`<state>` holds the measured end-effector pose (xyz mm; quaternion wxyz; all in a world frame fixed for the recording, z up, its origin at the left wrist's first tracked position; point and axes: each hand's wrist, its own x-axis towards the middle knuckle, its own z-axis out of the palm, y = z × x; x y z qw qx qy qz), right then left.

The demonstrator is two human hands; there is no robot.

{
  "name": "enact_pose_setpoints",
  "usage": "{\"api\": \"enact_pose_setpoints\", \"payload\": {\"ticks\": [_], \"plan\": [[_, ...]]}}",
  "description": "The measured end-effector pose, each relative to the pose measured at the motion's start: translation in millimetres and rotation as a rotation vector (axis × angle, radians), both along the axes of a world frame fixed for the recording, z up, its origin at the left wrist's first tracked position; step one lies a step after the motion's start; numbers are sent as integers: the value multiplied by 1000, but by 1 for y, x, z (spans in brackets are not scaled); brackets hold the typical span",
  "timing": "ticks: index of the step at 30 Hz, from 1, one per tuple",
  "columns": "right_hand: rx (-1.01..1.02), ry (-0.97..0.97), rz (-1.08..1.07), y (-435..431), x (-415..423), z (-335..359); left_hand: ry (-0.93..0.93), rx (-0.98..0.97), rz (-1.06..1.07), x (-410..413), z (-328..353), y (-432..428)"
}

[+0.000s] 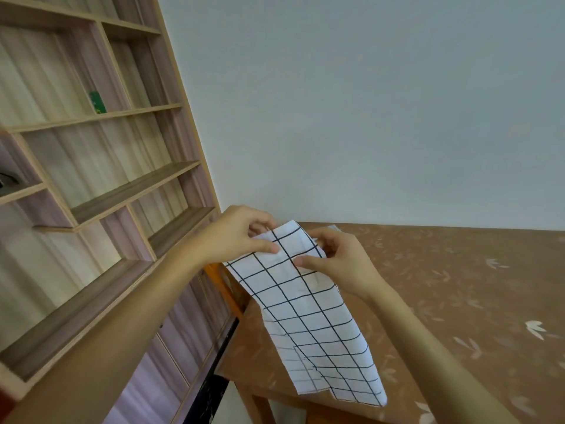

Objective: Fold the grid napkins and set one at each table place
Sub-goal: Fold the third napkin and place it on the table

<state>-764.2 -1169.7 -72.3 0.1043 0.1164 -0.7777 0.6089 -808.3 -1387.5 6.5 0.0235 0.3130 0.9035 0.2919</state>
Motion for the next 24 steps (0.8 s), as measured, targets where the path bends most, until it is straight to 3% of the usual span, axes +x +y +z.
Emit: {"api": "enact_pose_setpoints", "payload": {"ticks": [6, 15, 20, 22, 24], "plan": [[-107, -78, 155, 8, 6, -2, 26, -30, -37, -6, 3, 1], [-296, 6, -12, 17, 10, 2, 33, -41, -49, -8, 7, -12], [-351, 45, -16, 27, 11, 7, -13, 120, -32, 0, 10, -19], [-304, 4, 76, 31, 15, 11, -3, 183, -13, 0, 11, -19], [-126, -45, 168, 34, 19, 10, 28, 198, 7, 2, 14, -18]]}}
